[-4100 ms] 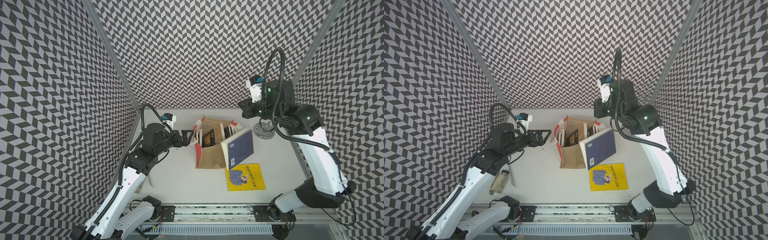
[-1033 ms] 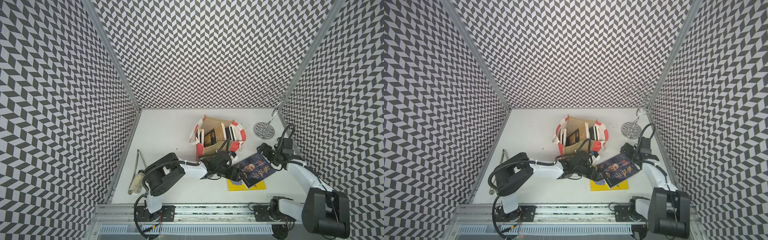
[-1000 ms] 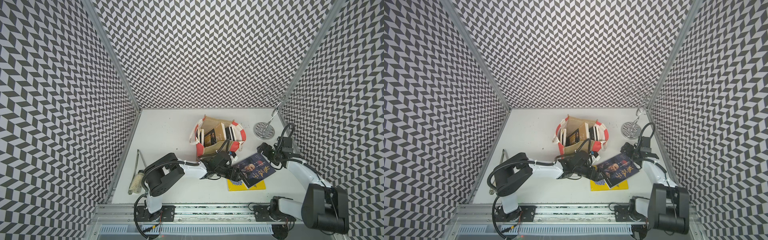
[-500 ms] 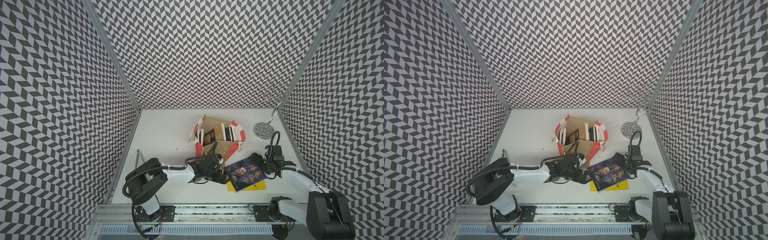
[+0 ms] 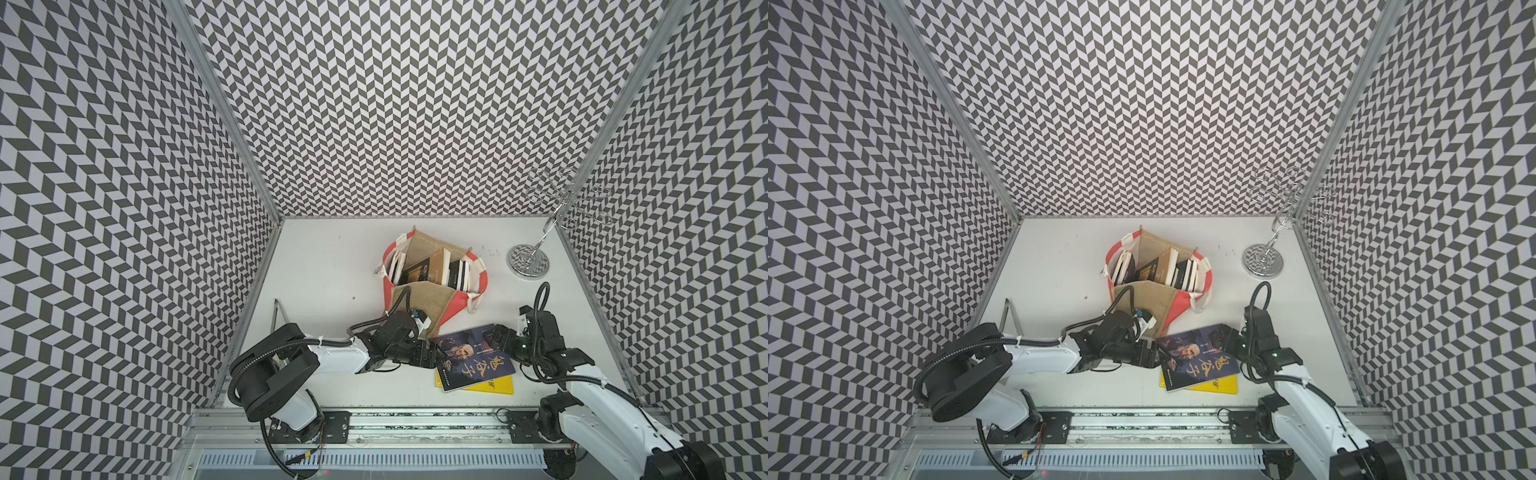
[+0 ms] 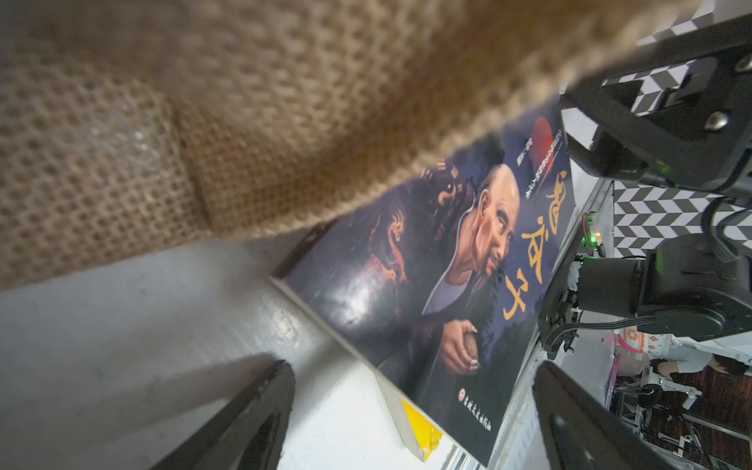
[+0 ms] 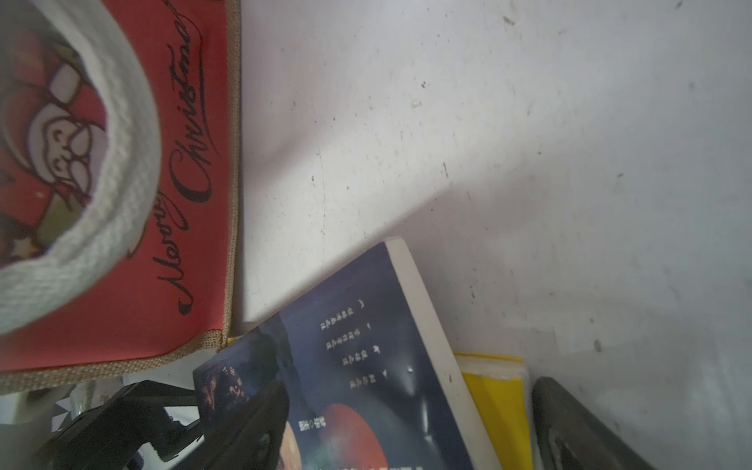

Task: Put the books into the canvas bag
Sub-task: Pick up the book from the book.

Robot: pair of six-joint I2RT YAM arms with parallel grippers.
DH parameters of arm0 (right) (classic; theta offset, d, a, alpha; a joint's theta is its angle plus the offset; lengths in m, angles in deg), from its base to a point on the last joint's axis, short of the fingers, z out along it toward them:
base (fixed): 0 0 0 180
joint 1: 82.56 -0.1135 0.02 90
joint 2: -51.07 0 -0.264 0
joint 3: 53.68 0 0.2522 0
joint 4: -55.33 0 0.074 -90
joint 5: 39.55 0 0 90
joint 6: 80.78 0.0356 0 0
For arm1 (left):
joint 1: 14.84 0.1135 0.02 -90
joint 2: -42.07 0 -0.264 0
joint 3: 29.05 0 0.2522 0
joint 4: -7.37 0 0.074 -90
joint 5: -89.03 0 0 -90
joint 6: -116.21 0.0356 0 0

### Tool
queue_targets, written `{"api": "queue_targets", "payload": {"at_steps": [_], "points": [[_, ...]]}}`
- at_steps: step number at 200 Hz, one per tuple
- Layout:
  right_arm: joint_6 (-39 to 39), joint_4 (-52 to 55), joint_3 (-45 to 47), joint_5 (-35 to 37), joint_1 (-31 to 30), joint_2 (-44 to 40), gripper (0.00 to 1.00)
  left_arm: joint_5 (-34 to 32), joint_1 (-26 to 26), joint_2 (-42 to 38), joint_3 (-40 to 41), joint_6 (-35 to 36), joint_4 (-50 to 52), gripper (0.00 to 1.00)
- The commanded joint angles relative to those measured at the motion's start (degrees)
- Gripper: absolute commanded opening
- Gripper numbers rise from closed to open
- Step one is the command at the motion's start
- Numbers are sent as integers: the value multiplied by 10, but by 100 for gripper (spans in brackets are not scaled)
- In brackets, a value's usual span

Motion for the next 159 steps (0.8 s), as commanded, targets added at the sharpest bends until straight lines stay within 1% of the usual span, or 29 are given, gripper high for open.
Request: {"api": "queue_targets", "payload": {"at_steps": [1, 21, 42, 50, 67, 88, 100, 114, 134, 159], "points": [[18, -29, 19, -37, -24, 19, 92, 30, 8, 26, 27, -27, -50, 90], [25, -34, 22, -27, -43, 14, 92, 39, 18, 35, 32, -32, -73, 85], [26, -34, 24, -29, -45, 9, 91, 21, 19, 38, 28, -30, -67, 82], [27, -33, 25, -30, -46, 7, 91, 17, 19, 38, 27, -31, -66, 79], [29, -30, 27, -29, -46, 1, 91, 8, 19, 27, 29, -31, -61, 64], [27, -29, 24, -30, -46, -5, 91, -13, 19, -17, 38, -37, -61, 47], [24, -26, 21, -29, -46, -4, 91, -25, 17, -39, 37, -37, -56, 35], [20, -20, 14, -24, -47, -4, 91, -42, 14, -55, 23, -28, -23, 19], [17, -17, 4, -15, -46, -7, 92, -70, 10, -78, 9, -10, 24, 1], [7, 7, -25, 0, -46, -9, 93, -73, 11, -108, 9, 6, 37, 0]]}}
